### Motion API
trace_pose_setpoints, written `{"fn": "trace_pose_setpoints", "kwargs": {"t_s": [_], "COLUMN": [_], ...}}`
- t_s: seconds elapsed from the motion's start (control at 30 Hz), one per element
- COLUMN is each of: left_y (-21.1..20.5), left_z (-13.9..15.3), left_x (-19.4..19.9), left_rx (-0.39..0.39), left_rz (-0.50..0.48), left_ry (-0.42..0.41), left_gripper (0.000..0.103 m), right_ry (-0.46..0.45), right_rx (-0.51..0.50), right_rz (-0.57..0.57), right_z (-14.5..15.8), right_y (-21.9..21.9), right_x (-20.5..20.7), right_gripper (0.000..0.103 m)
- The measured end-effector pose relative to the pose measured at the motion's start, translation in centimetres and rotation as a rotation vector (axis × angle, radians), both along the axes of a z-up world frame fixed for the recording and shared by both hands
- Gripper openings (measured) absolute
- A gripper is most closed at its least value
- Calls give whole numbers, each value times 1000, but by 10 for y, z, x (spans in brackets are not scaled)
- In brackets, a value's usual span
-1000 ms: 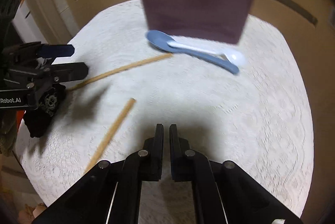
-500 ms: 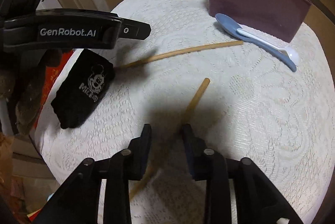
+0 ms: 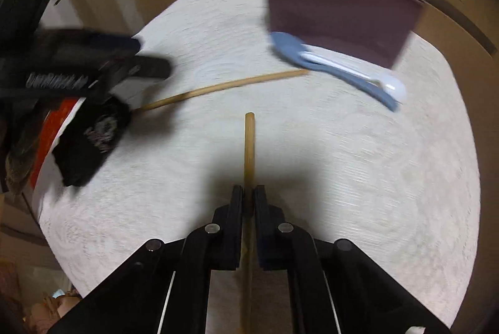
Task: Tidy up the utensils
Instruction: 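Grasp the wooden chopstick with the right tool and lift it, then grasp a second wooden chopstick with the left tool while the right holds its chopstick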
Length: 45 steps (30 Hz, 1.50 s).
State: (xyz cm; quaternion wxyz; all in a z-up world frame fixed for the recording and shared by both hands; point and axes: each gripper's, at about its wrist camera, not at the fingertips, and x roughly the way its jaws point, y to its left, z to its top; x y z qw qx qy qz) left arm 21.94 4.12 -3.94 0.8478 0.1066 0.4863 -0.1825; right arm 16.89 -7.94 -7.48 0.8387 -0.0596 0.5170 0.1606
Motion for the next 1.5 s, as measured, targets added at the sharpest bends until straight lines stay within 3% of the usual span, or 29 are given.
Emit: {"fn": "trace_pose_setpoints", "kwargs": {"t_s": [0.17,0.37,0.47,0.6,0.77,0.87,0.9,1.07,1.13,1.23,1.37,1.5], "left_y": [-42,-83,-94,-106,-110,-115,-114,-102,-90,-76,-65,-55], "left_z": [-15,-21,-23,-38,-42,-42,-40,-6,9,32,60,82], "left_x": [2,25,44,59,68,53,45,-17,-37,-59,-76,-86], "left_rx": [74,115,99,164,148,157,153,20,-55,-144,-197,-245], "left_rz": [-156,-251,-227,-185,-94,-78,-66,10,41,72,63,57], "left_ry": [42,106,153,180,219,160,128,-117,-173,-227,-296,-330], "left_gripper": [55,34,27,26,27,14,14,15,16,15,10,9], "right_ry": [-13,-66,-70,-63,-64,-70,-77,-141,-155,-136,-62,-38], "right_rx": [52,144,181,219,239,257,262,248,221,172,107,25], "right_rz": [-165,-187,-189,-191,-195,-199,-197,-167,-151,-125,-154,-184], "right_z": [10,25,25,19,16,17,19,39,44,42,20,1], "right_y": [-69,-96,-108,-114,-118,-117,-117,-116,-112,-102,-93,-82], "right_x": [9,4,2,6,7,3,0,-21,-26,-23,-1,16], "right_gripper": [7,7,7,7,7,7,7,7,7,8,30,31]}}
